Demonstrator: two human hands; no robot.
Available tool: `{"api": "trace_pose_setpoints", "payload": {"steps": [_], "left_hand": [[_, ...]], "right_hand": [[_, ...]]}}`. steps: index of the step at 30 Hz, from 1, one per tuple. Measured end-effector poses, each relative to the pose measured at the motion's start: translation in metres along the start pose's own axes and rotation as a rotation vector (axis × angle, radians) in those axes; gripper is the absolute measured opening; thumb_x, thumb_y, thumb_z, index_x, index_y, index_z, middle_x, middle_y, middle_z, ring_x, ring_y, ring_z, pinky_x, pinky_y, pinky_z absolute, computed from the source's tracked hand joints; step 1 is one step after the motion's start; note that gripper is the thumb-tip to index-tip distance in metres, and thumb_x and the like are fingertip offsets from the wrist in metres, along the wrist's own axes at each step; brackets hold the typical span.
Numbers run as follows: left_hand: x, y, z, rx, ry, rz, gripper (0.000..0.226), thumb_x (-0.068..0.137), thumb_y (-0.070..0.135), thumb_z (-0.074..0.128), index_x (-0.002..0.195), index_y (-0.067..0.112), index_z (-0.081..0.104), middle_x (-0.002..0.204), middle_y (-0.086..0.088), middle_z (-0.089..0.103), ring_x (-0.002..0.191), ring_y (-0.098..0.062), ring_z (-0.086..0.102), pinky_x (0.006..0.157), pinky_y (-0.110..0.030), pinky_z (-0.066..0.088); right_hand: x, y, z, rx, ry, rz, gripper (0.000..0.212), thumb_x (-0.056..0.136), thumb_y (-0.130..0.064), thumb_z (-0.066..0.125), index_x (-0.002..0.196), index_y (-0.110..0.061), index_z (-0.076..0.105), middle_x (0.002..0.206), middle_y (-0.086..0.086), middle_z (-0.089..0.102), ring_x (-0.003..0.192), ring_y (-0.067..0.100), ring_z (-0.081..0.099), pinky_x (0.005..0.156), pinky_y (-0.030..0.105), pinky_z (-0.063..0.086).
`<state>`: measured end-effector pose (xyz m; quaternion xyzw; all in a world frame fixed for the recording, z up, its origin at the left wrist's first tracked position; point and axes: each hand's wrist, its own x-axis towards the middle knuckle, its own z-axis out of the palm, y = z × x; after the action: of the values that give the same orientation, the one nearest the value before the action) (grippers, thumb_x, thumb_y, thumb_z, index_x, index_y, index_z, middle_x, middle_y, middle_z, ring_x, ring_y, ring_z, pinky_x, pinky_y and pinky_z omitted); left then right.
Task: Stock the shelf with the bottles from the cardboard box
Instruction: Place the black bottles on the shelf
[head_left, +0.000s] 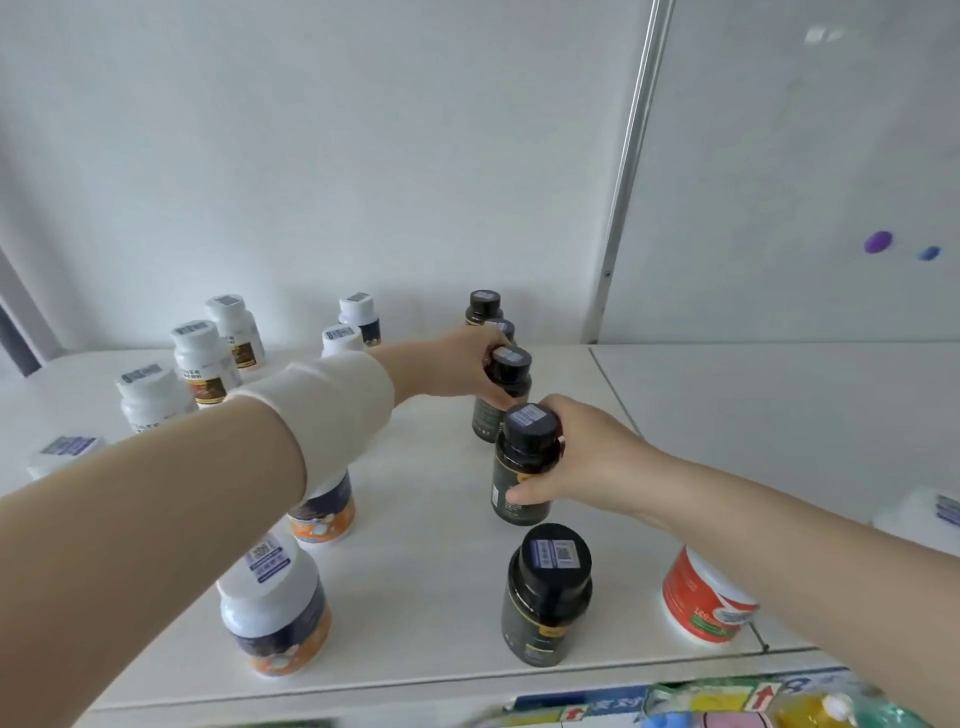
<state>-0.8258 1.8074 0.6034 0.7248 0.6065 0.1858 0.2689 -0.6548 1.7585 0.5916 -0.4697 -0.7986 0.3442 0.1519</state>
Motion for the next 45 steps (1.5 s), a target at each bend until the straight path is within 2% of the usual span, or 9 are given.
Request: {"api": "trace_pose_setpoints", "payload": {"steps": [4,9,15,20,23,29,33,36,45], "left_hand": [[0.003,-0.003,0.004,0.082,-0.030,-0.017,0.046,0.074,0.023,0.076,0.106,0.023,0.042,0.102,0.004,0.051,0.092,-0.016,0.049,0.076,-0.025,0.036],[0.007,-0.001,0.012,0.123,-0.024,-0.034,0.048,0.071,0.030,0.077,0.102,0.026,0.040,0.087,0.015,0.047,0.084,-0.013,0.048,0.066,-0.024,0.035],[0.004,-0.001,0.017,0.191,0.001,-0.044,0.051,0.072,0.037,0.075,0.105,0.029,0.037,0.086,0.017,0.047,0.075,-0.003,0.046,0.061,-0.019,0.030],[-0.005,0.009,0.010,0.243,-0.068,-0.066,0.081,0.075,0.032,0.074,0.139,0.021,0.026,0.133,-0.002,0.047,0.112,-0.022,0.049,0.097,-0.033,0.038],[-0.020,0.023,-0.011,0.353,-0.076,-0.084,0.078,0.077,0.028,0.074,0.140,0.015,0.029,0.135,-0.004,0.047,0.120,-0.027,0.049,0.104,-0.039,0.038],[-0.089,0.063,-0.041,0.775,0.087,-0.074,0.061,0.084,0.030,0.067,0.137,0.018,0.040,0.131,-0.005,0.051,0.117,-0.024,0.049,0.088,-0.031,0.037],[-0.151,0.079,-0.031,1.081,0.247,-0.026,0.052,0.088,0.034,0.060,0.134,0.020,0.040,0.126,-0.006,0.050,0.117,-0.024,0.045,0.089,-0.034,0.039],[-0.205,0.079,-0.014,1.183,0.267,-0.082,0.044,0.088,0.032,0.058,0.128,0.019,0.043,0.122,-0.006,0.051,0.114,-0.025,0.046,0.083,-0.031,0.035],[-0.406,0.032,-0.024,1.307,0.243,-0.347,0.053,0.090,0.036,0.055,0.135,0.016,0.036,0.128,-0.008,0.050,0.118,-0.026,0.047,0.093,-0.036,0.040]], "right_hand": [[0.002,0.002,0.004,-0.060,-0.022,-0.016,0.067,0.063,-0.019,0.083,0.119,-0.019,0.047,0.103,-0.008,0.054,0.095,0.012,0.050,0.066,0.017,0.038],[0.001,0.008,0.008,-0.129,-0.041,-0.016,0.074,0.064,-0.019,0.082,0.127,-0.019,0.043,0.123,-0.002,0.057,0.110,0.015,0.052,0.080,0.018,0.035],[-0.003,0.006,0.009,-0.120,-0.036,-0.013,0.075,0.065,-0.022,0.082,0.128,-0.019,0.042,0.124,-0.002,0.056,0.098,0.009,0.046,0.079,0.018,0.035],[-0.010,0.000,0.001,-0.094,-0.055,0.047,0.061,0.067,-0.026,0.081,0.117,-0.019,0.047,0.110,-0.002,0.055,0.099,0.016,0.052,0.082,0.024,0.041],[-0.018,-0.005,-0.014,-0.100,-0.082,0.063,0.062,0.072,-0.032,0.077,0.124,-0.017,0.047,0.117,0.001,0.054,0.101,0.015,0.051,0.083,0.023,0.039],[-0.053,-0.028,-0.042,-0.249,0.063,0.007,0.075,0.078,-0.045,0.067,0.138,-0.013,0.035,0.143,0.006,0.040,0.127,0.021,0.043,0.092,0.025,0.034],[-0.088,-0.048,-0.024,-0.450,0.225,-0.132,0.063,0.087,-0.040,0.058,0.137,-0.010,0.034,0.139,0.012,0.039,0.128,0.028,0.040,0.101,0.036,0.036],[-0.119,-0.063,0.005,-0.634,0.291,-0.242,0.053,0.090,-0.034,0.052,0.133,-0.009,0.037,0.132,0.015,0.042,0.121,0.032,0.042,0.094,0.041,0.040],[-0.185,-0.161,0.127,-0.786,0.186,-0.522,0.049,0.092,-0.032,0.047,0.133,-0.008,0.035,0.135,0.014,0.038,0.123,0.032,0.038,0.096,0.039,0.035]]}}
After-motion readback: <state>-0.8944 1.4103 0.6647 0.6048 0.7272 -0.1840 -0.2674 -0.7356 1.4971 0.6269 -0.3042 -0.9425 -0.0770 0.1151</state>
